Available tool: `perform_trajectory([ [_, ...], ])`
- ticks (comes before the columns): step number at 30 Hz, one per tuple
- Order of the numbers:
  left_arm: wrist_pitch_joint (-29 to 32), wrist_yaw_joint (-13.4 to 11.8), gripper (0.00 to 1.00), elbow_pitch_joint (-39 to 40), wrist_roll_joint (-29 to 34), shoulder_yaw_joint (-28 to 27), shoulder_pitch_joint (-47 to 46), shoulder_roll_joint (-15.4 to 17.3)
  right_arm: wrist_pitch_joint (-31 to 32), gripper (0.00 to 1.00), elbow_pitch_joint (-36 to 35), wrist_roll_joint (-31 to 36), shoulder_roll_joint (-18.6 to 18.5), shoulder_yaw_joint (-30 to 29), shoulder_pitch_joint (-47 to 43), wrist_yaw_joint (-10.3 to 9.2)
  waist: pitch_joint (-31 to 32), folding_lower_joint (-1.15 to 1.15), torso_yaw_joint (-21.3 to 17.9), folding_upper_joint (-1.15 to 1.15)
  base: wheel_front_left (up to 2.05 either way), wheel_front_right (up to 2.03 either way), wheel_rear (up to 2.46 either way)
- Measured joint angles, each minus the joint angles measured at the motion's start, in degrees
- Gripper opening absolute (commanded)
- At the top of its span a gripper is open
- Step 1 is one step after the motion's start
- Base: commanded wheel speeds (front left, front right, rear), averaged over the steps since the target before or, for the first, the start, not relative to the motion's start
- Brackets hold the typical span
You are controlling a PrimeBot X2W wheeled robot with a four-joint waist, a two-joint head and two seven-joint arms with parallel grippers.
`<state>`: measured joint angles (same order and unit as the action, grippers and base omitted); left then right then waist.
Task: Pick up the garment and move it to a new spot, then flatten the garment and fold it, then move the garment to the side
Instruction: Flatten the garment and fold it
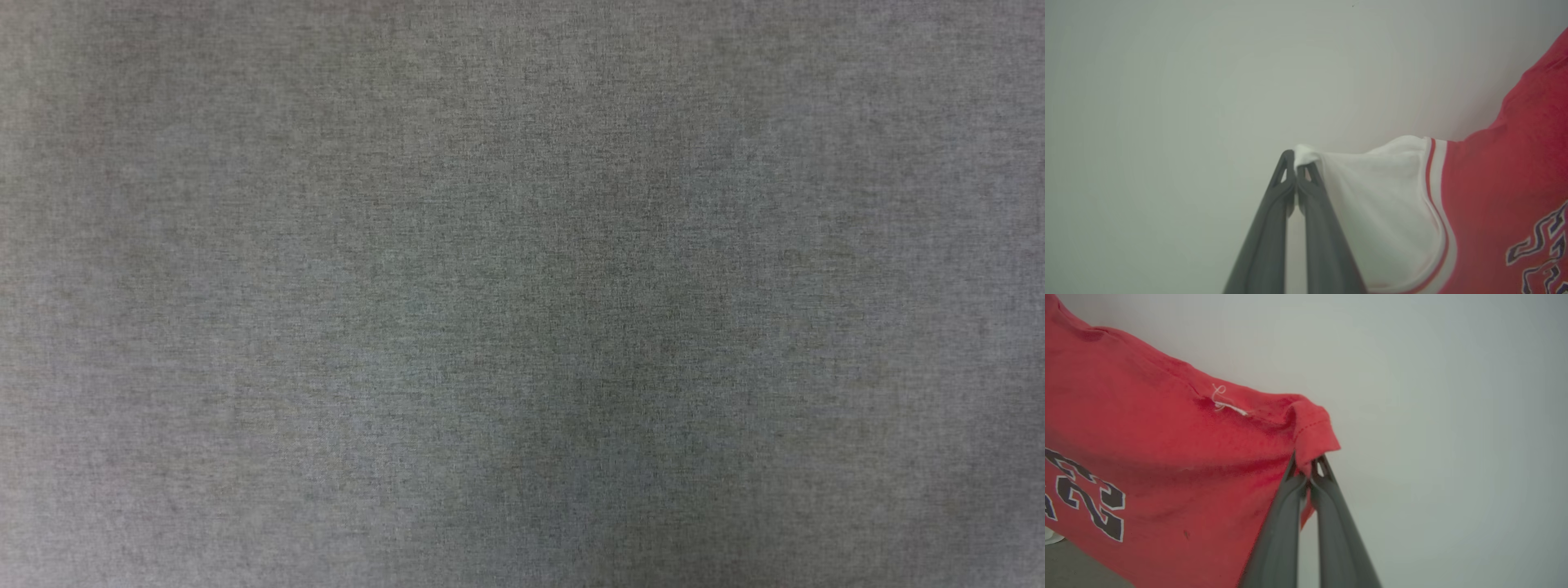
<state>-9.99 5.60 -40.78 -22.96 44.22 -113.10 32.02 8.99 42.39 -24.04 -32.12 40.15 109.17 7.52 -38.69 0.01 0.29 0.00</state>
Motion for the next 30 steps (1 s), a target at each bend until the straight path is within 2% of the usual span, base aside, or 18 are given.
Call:
perform_trajectory([
  [8,-3.4,0.5,0.0,-3.8,-1.6,2.5,13.0,-0.2,-4.0,0.0,4.7,-5.5,2.4,5.8,-11.4,0.0,1.5,-0.01,-0.3,0.0,0.0,0.0,0.0],
  [13,-4.5,-0.2,0.0,-2.4,-3.2,3.5,24.5,0.2,-7.1,0.0,5.5,-8.8,2.6,9.0,-19.0,0.0,3.6,-0.01,-0.5,0.0,0.0,0.0,0.0],
  [16,-4.8,-1.4,0.0,0.6,-4.7,3.3,32.2,0.8,-8.3,0.0,4.9,-11.0,2.5,11.4,-24.3,0.0,5.4,-0.01,-0.6,0.0,0.0,0.0,0.0],
  [21,-4.9,-4.9,0.0,7.9,-7.5,2.7,46.9,2.7,-9.6,0.0,1.9,-13.9,1.5,15.2,-33.4,0.0,9.4,-0.01,-0.7,0.0,0.0,0.0,0.0],
  [30,-4.1,-11.4,0.0,21.7,-11.7,5.0,70.4,7.8,-10.2,0.0,-4.4,-19.2,-4.6,21.4,-48.1,0.0,17.7,-0.02,0.1,0.0,0.0,0.0,0.0],
])
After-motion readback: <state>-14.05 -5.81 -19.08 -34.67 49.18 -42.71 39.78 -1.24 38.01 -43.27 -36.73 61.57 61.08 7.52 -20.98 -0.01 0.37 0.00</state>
